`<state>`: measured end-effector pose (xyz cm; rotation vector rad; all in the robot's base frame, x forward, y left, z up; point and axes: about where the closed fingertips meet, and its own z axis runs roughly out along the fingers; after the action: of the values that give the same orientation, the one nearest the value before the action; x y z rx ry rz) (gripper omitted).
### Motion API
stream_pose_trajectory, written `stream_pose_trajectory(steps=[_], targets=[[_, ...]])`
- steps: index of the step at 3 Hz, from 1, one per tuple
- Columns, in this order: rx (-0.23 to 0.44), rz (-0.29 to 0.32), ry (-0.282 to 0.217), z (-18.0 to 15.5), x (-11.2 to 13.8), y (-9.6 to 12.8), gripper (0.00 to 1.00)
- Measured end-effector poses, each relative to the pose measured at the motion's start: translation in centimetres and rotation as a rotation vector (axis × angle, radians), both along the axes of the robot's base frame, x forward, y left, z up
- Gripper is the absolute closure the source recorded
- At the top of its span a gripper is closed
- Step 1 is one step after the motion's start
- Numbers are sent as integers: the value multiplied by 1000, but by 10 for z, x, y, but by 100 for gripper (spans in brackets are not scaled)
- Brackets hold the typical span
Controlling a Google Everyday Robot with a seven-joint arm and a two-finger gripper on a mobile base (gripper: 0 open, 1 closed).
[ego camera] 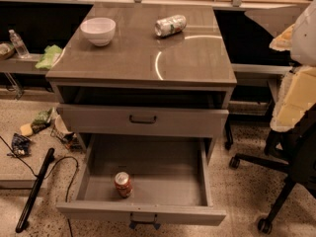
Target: Pick coke can from middle drawer and place on counter
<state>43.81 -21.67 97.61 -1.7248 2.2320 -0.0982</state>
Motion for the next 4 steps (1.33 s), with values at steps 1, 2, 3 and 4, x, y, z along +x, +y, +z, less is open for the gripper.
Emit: stream_pose_trajectory(steps=[1,2,3,4], targets=[[8,0,0,-2,1,1,0],[152,5,-1,-31,16,27,0],[353,54,32,-92,25,67,0],[549,95,60,-152,44,127,0]])
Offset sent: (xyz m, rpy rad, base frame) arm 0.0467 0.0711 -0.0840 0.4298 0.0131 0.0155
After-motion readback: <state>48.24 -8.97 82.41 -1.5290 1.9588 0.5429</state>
